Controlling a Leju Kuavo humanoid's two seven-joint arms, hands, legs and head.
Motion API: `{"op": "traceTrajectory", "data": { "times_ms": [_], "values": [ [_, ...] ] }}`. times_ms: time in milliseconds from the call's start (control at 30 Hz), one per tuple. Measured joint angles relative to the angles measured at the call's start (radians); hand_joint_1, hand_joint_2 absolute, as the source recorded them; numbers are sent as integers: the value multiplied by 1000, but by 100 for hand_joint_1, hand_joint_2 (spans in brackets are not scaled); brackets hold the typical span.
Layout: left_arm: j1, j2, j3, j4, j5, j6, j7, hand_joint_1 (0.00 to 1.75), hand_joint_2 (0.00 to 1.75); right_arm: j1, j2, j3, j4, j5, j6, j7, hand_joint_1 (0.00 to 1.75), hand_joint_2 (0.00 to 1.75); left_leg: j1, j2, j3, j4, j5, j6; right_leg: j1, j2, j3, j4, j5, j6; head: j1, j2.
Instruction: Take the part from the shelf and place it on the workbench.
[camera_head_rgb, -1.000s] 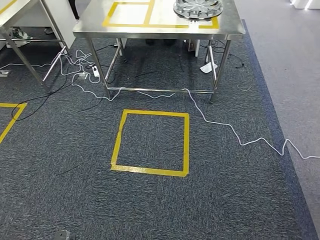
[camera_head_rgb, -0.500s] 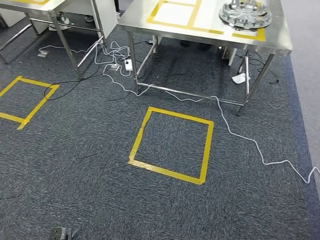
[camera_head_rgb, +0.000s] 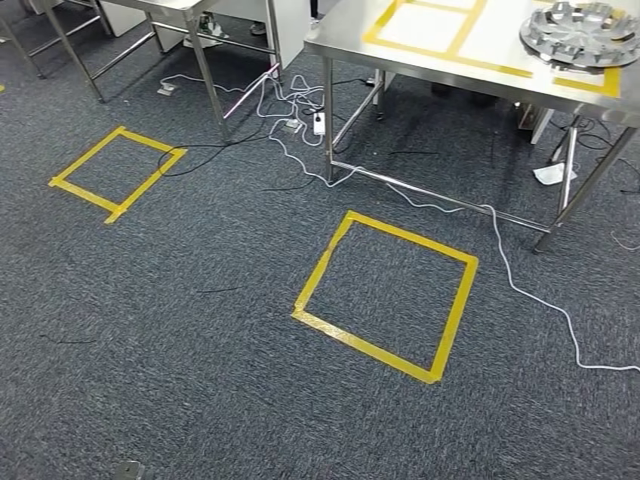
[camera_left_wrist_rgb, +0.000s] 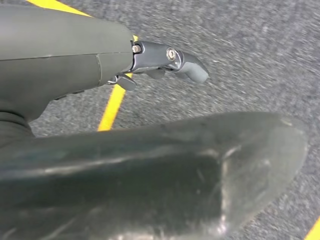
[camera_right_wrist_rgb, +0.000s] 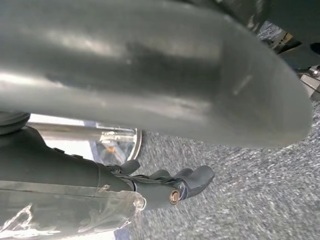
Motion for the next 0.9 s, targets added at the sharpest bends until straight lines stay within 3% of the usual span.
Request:
{"op": "traceTrajectory", "data": {
  "times_ms": [67, 133, 200, 233, 300, 367, 433, 467, 500, 567, 600, 667, 733, 800, 867, 900],
  "values": [
    [-1, -2, -8, -7, -14, 0, 15, 0, 0, -2, -3, 0, 2, 8, -10, 5, 0, 0, -4, 55, 76, -139, 56, 5, 5, -22, 3, 3, -5, 7, -2, 0],
    [-3, -5, -16, -11, -23, 0, 27, 0, 0, -2, -9, 0, 2, 14, -19, 8, 0, 0, -8, 93, 114, -214, 72, 14, 13, -43, 7, 4, -12, 17, -1, 0],
    [0, -8, -19, -13, -25, 2, 39, 0, 0, -4, -16, 0, 2, 11, -29, 9, 0, 0, -10, 71, 111, -220, 71, 25, 14, -67, 15, 0, -15, 27, 2, 0],
    [3, -10, -20, -14, -28, 4, 51, 0, 0, -5, -18, -3, 1, 2, -41, 8, 0, 0, -9, 59, 111, -220, 72, 30, 13, -63, 17, 3, -20, 33, 3, 0],
    [7, -20, -19, -24, -33, 5, 90, 0, 0, -9, -23, -20, -6, -39, -89, 3, 0, 0, -5, 35, 110, -222, 77, 42, 8, -14, -1, 54, -57, 43, 4, 0],
    [6, -39, -16, -45, -36, -4, 135, 0, 0, -11, -25, -64, -29, -107, -142, -5, 0, 0, -5, 9, 107, -222, 78, 51, 5, 44, -60, 184, -123, 48, 6, 0],
    [6, -63, -6, -68, -36, -13, 181, 0, 0, -16, -27, -126, -62, -179, -173, -9, 0, 0, -7, -22, 107, -222, 79, 55, 6, 60, -115, 290, -156, 47, 6, 0],
    [7, -72, 2, -80, -35, -13, 204, 0, 0, -21, -27, -159, -82, -213, -181, -8, 0, 0, -7, -37, 107, -221, 79, 55, 6, 63, -120, 292, -143, 46, 7, 0],
    [8, -81, 11, -92, -34, -10, 224, 0, 0, -27, -28, -192, -101, -245, -187, -6, 0, 0, -7, -52, 109, -221, 80, 54, 6, 67, -105, 252, -111, 43, 7, 0],
    [9, -91, 29, -117, -29, -1, 253, 0, 0, -41, -28, -252, -135, -300, -194, 2, 0, 0, -8, -79, 110, -220, 82, 49, 1, 107, -46, 113, -35, 38, 8, 0],
    [7, -93, 37, -128, -27, 3, 263, 0, 0, -46, -28, -278, -149, -319, -196, 6, 0, 0, -8, -91, 108, -218, 82, 46, -2, 129, -21, 57, -14, 37, 8, 0],
    [4, -94, 50, -147, -23, 7, 273, 0, 0, -53, -28, -318, -168, -340, -198, 11, 0, 0, -8, -113, 101, -218, 87, 34, -4, 152, -3, 15, -7, 32, 8, 0],
    [7, -94, 62, -160, -23, 9, 278, 0, 0, -57, -27, -342, -181, -346, -199, 13, 0, 0, -4, -128, 95, -221, 92, 21, -3, 130, -2, 12, -4, 21, 8, 0],
    [8, -96, 70, -168, -22, 11, 281, 0, 0, -61, -26, -356, -190, -348, -201, 13, 0, 0, -6, -95, 76, -188, 69, 12, -4, 106, -1, 6, 3, 8, 2, 0],
    [3, -98, 76, -173, -21, 15, 289, 0, 0, -62, -26, -368, -196, -355, -204, 13, 0, 0, -9, -40, 22, -79, 7, 5, -3, 78, -1, 2, 4, 1, -5, 0],
    [0, -99, 79, -176, -21, 17, 295, 0, 0, -62, -26, -374, -198, -362, -206, 13, 0, 0, -8, -24, -11, -12, -24, 2, -1, 62, -2, 2, 3, -1, -6, 0]
  ]
}}
